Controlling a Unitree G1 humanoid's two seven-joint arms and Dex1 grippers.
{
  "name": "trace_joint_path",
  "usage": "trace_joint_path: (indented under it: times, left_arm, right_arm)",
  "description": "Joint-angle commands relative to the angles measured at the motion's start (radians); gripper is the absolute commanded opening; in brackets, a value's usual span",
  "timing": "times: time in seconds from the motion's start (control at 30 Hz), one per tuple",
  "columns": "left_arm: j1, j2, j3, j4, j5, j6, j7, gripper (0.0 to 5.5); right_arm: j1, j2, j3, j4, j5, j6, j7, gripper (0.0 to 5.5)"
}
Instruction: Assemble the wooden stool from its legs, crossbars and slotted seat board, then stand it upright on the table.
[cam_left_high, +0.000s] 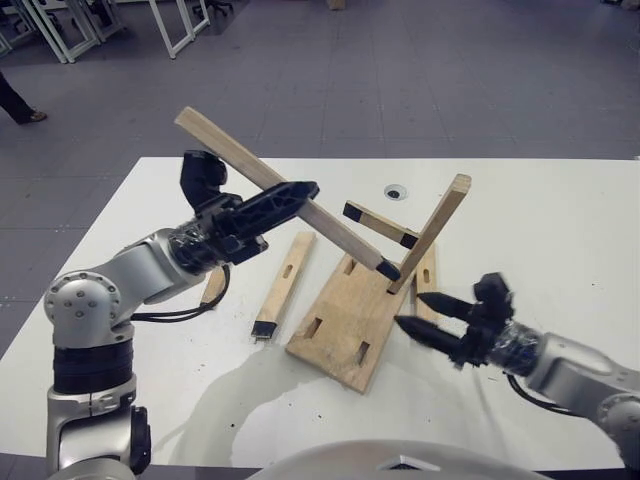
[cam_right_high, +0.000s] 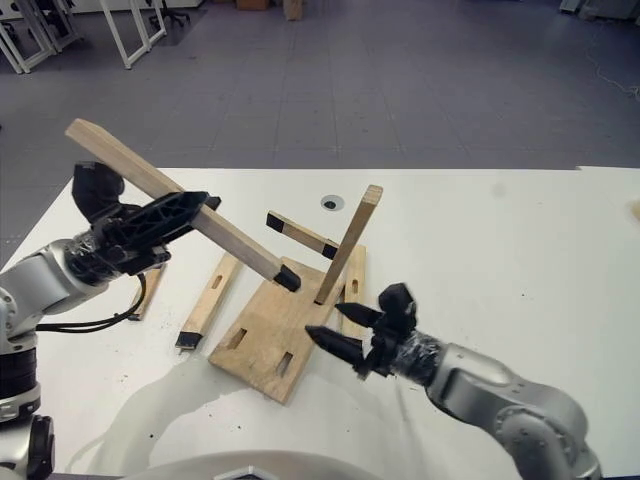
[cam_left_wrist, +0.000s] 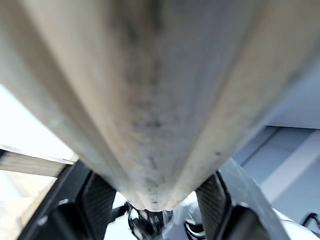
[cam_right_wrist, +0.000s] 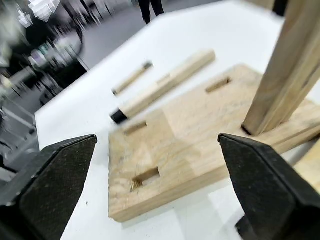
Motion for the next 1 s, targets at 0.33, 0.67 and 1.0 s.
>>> trace_joint_path:
  times: [0.33,0.67,1.0]
  left_arm:
    - [-0.066,-0.017,-0.006,-0.077,0.141,-0.034,0.025,2.04]
    - [-0.049,-0.014,-0.004,-0.099,0.171,-0.032,0.043,2.04]
    - [0.041,0.031,-0.008,-0.169,0.251,0.010,-0.077,2.04]
  right_arm:
    - [-0.251,0.037,0.467,0.056,-0.576,0.156,-0.062,4.47]
    - [-0.267,-0.061,0.482,0.018,-0.564,0.258,0.113,4.47]
    - [-0.261,-0.433,0.442,0.134,-0.734,0.006,0.401,4.47]
